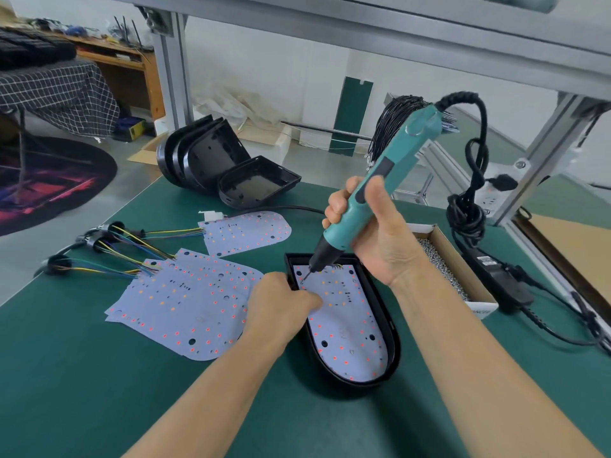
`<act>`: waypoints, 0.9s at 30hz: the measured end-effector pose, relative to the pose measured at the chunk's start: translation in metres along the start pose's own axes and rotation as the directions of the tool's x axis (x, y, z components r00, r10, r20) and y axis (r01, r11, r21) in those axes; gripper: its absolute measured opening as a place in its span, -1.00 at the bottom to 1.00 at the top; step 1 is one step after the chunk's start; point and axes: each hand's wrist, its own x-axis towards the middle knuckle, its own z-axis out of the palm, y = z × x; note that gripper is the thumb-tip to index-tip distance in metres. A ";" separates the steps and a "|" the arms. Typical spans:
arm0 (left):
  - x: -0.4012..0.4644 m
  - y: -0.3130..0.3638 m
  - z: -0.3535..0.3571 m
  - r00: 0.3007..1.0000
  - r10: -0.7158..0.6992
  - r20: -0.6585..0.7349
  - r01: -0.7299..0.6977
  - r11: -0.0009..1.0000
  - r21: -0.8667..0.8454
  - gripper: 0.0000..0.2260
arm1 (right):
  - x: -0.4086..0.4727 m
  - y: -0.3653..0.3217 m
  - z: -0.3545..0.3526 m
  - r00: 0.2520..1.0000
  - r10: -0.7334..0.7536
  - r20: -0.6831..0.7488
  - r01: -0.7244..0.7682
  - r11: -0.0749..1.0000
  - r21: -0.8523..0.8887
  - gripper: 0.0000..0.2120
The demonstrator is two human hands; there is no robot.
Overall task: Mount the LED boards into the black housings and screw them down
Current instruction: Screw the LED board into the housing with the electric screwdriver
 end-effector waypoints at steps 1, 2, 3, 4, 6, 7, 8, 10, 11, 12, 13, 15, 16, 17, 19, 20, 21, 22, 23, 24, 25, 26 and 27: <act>0.000 0.000 0.000 1.000 -0.004 0.003 0.004 1.000 -0.001 -0.79 | 0.000 0.000 -0.001 1.000 -0.004 -0.002 0.003 1.000 -0.020 -0.58; 0.000 0.000 -0.001 1.000 -0.009 0.007 0.009 1.000 0.001 -0.80 | 0.000 0.000 -0.002 1.000 -0.009 -0.008 0.008 0.999 -0.037 -0.68; 0.000 0.000 -0.001 1.000 -0.014 0.011 0.014 1.000 0.003 -0.80 | 0.001 0.000 -0.003 1.000 -0.006 -0.001 0.006 0.999 -0.040 -0.72; 0.000 0.000 -0.001 1.000 -0.016 0.011 0.016 1.000 0.005 -0.80 | 0.001 -0.001 -0.005 1.000 0.007 0.021 -0.006 0.999 -0.033 -0.73; 0.000 0.001 0.000 1.000 -0.013 0.006 0.013 1.000 0.013 -0.81 | 0.002 -0.003 -0.008 0.993 0.046 0.109 -0.042 0.998 -0.036 -0.72; -0.001 0.002 0.000 1.000 -0.008 0.003 0.008 1.000 0.018 -0.81 | 0.004 -0.005 -0.009 0.984 0.064 0.168 -0.056 0.997 -0.051 -0.73; -0.001 0.003 0.001 1.000 0.000 0.000 0.000 1.000 0.024 -0.82 | 0.007 -0.006 -0.010 0.971 0.084 0.226 -0.071 0.995 -0.068 -0.74; -0.002 0.004 0.001 1.000 0.015 -0.005 -0.015 0.999 0.034 -0.83 | 0.012 -0.010 -0.011 0.938 0.125 0.322 -0.097 0.990 -0.102 -0.75; -0.003 0.005 0.001 1.000 0.021 -0.006 -0.020 0.999 0.040 -0.83 | 0.014 -0.010 -0.012 0.921 0.144 0.361 -0.109 0.987 -0.116 -0.76; -0.004 0.006 0.001 1.000 0.024 -0.007 -0.024 0.999 0.045 -0.83 | 0.016 -0.010 -0.012 0.904 0.160 0.396 -0.121 0.985 -0.123 -0.77; -0.005 0.006 0.001 1.000 0.025 -0.008 -0.024 0.999 0.046 -0.83 | 0.016 -0.010 -0.012 0.890 0.170 0.424 -0.131 0.984 -0.121 -0.77; -0.006 0.007 0.001 1.000 0.015 -0.008 -0.014 0.999 0.041 -0.83 | 0.015 -0.008 -0.012 0.866 0.177 0.468 -0.134 0.983 -0.123 -0.78; -0.007 0.007 0.000 1.000 0.007 -0.009 -0.007 0.999 0.040 -0.83 | 0.014 -0.006 -0.012 0.856 0.172 0.488 -0.123 0.984 -0.131 -0.77; -0.008 0.007 0.000 1.000 -0.001 -0.009 0.002 0.999 0.035 -0.82 | 0.013 -0.005 -0.011 0.847 0.166 0.504 -0.109 0.984 -0.139 -0.76; -0.009 0.008 -0.001 1.000 -0.023 -0.008 0.023 1.000 0.000 -0.76 | 0.010 -0.002 -0.006 0.860 0.141 0.491 -0.081 0.987 -0.141 -0.72; -0.009 0.008 -0.001 0.999 -0.036 -0.007 0.036 0.999 -0.027 -0.71 | 0.009 -0.001 -0.003 0.888 0.104 0.447 -0.063 0.992 -0.107 -0.66; -0.010 0.009 -0.002 0.999 -0.047 -0.005 0.047 0.998 -0.051 -0.67 | 0.009 -0.003 0.000 0.927 0.042 0.374 -0.037 0.999 -0.021 -0.60; -0.011 0.010 -0.003 0.998 -0.059 -0.001 0.058 0.996 -0.065 -0.66 | 0.008 -0.007 0.000 0.963 -0.027 0.268 -0.005 0.993 0.119 -0.54; -0.012 0.011 -0.003 0.997 -0.073 0.009 0.073 0.994 -0.077 -0.65 | 0.007 -0.014 -0.003 0.987 -0.078 0.138 0.038 0.962 0.271 -0.51; -0.012 0.011 -0.004 0.996 -0.088 0.022 0.089 0.992 -0.091 -0.66 | 0.008 -0.022 -0.008 0.996 -0.093 0.007 0.083 0.914 0.397 -0.49; -0.013 0.012 -0.005 0.995 -0.099 0.032 0.102 0.989 -0.103 -0.67 | 0.007 -0.032 -0.016 0.992 -0.063 -0.109 0.108 0.871 0.479 -0.50; -0.014 0.011 -0.005 0.994 -0.106 0.036 0.110 0.988 -0.109 -0.68 | 0.005 -0.041 -0.025 0.978 -0.001 -0.209 0.110 0.853 0.509 -0.53; -0.014 0.011 -0.005 0.994 -0.108 0.035 0.112 0.988 -0.110 -0.68 | 0.001 -0.048 -0.034 0.951 0.066 -0.301 0.089 0.876 0.474 -0.55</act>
